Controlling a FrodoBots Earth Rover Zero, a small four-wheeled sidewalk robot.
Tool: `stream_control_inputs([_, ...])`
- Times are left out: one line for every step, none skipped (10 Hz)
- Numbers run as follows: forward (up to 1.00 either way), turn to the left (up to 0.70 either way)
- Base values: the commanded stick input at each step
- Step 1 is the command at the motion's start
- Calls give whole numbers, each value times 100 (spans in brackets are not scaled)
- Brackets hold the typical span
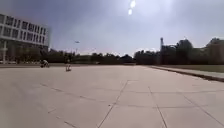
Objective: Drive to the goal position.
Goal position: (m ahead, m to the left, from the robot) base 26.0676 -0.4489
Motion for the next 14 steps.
stream_control_inputs([70, -1])
stream_control_inputs([70, -1])
stream_control_inputs([70, -1])
stream_control_inputs([70, -1])
stream_control_inputs([70, -1])
stream_control_inputs([70, -1])
stream_control_inputs([70, -1])
stream_control_inputs([70, -1])
stream_control_inputs([70, -1])
stream_control_inputs([70, -1])
stream_control_inputs([70, -1])
stream_control_inputs([70, -1])
stream_control_inputs([70, -1])
stream_control_inputs([70, -1])
